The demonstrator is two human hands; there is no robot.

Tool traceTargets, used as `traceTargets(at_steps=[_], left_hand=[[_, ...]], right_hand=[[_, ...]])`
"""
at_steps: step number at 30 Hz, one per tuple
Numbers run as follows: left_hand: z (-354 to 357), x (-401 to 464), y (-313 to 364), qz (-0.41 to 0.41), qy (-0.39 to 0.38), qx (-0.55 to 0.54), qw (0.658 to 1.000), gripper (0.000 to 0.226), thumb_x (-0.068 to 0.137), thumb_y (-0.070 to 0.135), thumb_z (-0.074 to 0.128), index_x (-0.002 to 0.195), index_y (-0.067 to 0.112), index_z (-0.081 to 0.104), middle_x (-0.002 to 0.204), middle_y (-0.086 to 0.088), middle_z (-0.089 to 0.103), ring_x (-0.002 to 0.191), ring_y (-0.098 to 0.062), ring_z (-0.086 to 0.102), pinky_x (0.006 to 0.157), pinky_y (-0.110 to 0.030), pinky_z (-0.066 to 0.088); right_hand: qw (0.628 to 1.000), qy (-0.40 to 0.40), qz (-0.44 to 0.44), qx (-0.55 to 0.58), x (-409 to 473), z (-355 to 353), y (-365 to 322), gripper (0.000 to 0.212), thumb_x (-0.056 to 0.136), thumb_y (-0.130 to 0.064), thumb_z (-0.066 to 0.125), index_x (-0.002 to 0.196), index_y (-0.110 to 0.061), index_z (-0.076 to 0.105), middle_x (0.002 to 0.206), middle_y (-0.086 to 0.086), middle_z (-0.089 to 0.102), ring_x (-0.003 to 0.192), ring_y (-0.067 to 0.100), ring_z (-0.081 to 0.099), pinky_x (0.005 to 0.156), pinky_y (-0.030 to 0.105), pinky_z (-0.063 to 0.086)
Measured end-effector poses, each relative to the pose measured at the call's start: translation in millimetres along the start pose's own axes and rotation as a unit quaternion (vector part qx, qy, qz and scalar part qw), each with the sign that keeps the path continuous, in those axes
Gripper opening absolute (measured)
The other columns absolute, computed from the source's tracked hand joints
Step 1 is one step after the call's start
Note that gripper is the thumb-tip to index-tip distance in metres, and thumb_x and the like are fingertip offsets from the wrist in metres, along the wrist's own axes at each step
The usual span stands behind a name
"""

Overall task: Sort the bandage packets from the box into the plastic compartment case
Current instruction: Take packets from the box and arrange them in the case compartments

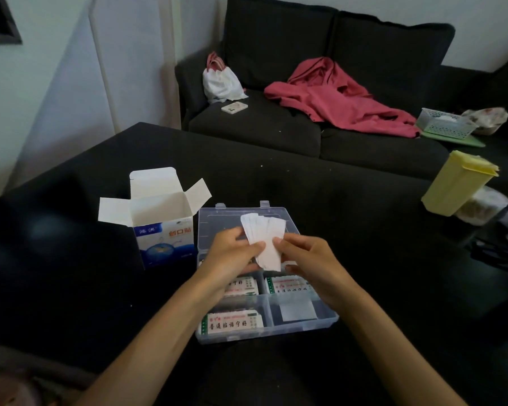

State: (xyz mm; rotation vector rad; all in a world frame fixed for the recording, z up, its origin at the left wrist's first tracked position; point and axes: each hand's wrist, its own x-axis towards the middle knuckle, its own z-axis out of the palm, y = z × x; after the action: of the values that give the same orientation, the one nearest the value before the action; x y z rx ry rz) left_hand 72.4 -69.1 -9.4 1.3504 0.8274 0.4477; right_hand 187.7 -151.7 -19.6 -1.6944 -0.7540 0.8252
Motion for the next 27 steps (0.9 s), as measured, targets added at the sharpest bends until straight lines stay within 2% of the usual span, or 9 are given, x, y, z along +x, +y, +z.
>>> traceTargets(at_steps=[5, 9, 11, 13, 17, 19, 24, 26, 27], left_hand=[[-2.7, 0.1, -3.9, 0.005, -0.009, -0.016, 1.0, 0.02, 0.092, 0.016, 0.057, 0.112, 0.013, 0.059, 0.099, -0.003, 0.07, 0.087, -0.014, 0.07, 0.068, -0.022, 0.058], [-2.9, -1.2, -3.0, 0.024, -0.023, 0.007, 0.999, 0.01, 0.093, 0.024, 0.055, 0.098, 0.024, 0.063, 0.103, 0.0, 0.068, 0.091, -0.011, 0.066, 0.069, -0.02, 0.056], [-3.2, -0.4, -1.3, 0.033, -0.037, 0.028, 0.998, 0.018, 0.095, 0.028, 0.05, 0.106, 0.024, 0.064, 0.106, 0.003, 0.067, 0.096, -0.01, 0.063, 0.077, -0.021, 0.052], [-4.9, -0.8, 3.8, 0.004, -0.038, -0.012, 0.999, 0.026, 0.097, 0.029, 0.045, 0.116, 0.021, 0.061, 0.115, -0.001, 0.064, 0.103, -0.014, 0.061, 0.087, -0.03, 0.05], [-14.0, -4.0, 12.1, -0.082, -0.069, -0.101, 0.989, 0.041, 0.094, 0.045, 0.042, 0.109, 0.013, 0.064, 0.108, -0.009, 0.07, 0.098, -0.021, 0.066, 0.079, -0.035, 0.055], [-17.5, -6.8, 13.8, -0.071, -0.091, -0.091, 0.989, 0.035, 0.088, 0.042, 0.054, 0.103, 0.013, 0.067, 0.099, -0.008, 0.073, 0.091, -0.019, 0.069, 0.072, -0.03, 0.056], [-19.7, -9.3, 11.6, -0.042, -0.101, -0.039, 0.993, 0.014, 0.086, 0.011, 0.062, 0.099, 0.012, 0.068, 0.091, -0.005, 0.074, 0.086, -0.015, 0.071, 0.068, -0.024, 0.058], [-20.5, -9.3, 9.4, -0.012, -0.105, 0.014, 0.994, 0.016, 0.087, 0.011, 0.062, 0.101, 0.016, 0.067, 0.088, -0.001, 0.074, 0.083, -0.011, 0.071, 0.066, -0.021, 0.057], [-21.2, -9.5, 9.5, 0.007, -0.109, 0.043, 0.993, 0.017, 0.087, 0.012, 0.062, 0.102, 0.018, 0.066, 0.087, 0.001, 0.074, 0.081, -0.008, 0.071, 0.064, -0.018, 0.055]], right_hand=[[1.0, 0.009, -0.023, -0.013, -4.0, 7.4, 1.8, 0.017, 0.094, -0.024, 0.051, 0.107, -0.024, 0.064, 0.097, -0.006, 0.066, 0.088, 0.008, 0.064, 0.061, 0.015, 0.051], [0.996, 0.045, -0.079, 0.006, -5.2, 9.0, 1.7, 0.013, 0.093, -0.022, 0.054, 0.093, -0.032, 0.063, 0.09, -0.013, 0.066, 0.085, 0.003, 0.064, 0.06, 0.014, 0.051], [0.984, 0.071, -0.156, -0.056, -7.8, 6.3, 0.8, 0.015, 0.091, -0.02, 0.056, 0.092, -0.034, 0.062, 0.089, -0.016, 0.065, 0.083, -0.004, 0.063, 0.062, 0.011, 0.05], [0.922, 0.139, -0.29, -0.214, -10.5, -0.4, 0.1, 0.016, 0.09, -0.019, 0.055, 0.1, -0.027, 0.065, 0.094, -0.013, 0.063, 0.085, -0.002, 0.061, 0.067, 0.013, 0.052], [0.723, 0.188, -0.472, -0.468, -11.7, -17.1, 2.3, 0.031, 0.088, -0.024, 0.052, 0.112, -0.008, 0.064, 0.103, 0.011, 0.064, 0.089, 0.017, 0.063, 0.071, 0.026, 0.055], [0.689, 0.176, -0.483, -0.511, -14.7, -20.9, 4.1, 0.035, 0.082, -0.022, 0.058, 0.113, -0.007, 0.064, 0.105, 0.014, 0.064, 0.09, 0.023, 0.064, 0.069, 0.03, 0.056], [0.681, 0.133, -0.466, -0.549, -16.1, -25.3, 12.2, 0.035, 0.079, -0.02, 0.06, 0.113, -0.014, 0.065, 0.108, 0.01, 0.062, 0.1, 0.022, 0.058, 0.076, 0.029, 0.052], [0.727, 0.128, -0.451, -0.502, -19.0, -30.4, 13.7, 0.038, 0.08, -0.011, 0.058, 0.116, -0.021, 0.063, 0.117, 0.005, 0.057, 0.112, 0.016, 0.048, 0.088, 0.027, 0.045], [0.784, 0.136, -0.419, -0.438, -20.1, -33.5, 11.4, 0.043, 0.082, -0.004, 0.055, 0.119, -0.025, 0.059, 0.124, 0.0, 0.052, 0.118, 0.008, 0.044, 0.095, 0.024, 0.041]])
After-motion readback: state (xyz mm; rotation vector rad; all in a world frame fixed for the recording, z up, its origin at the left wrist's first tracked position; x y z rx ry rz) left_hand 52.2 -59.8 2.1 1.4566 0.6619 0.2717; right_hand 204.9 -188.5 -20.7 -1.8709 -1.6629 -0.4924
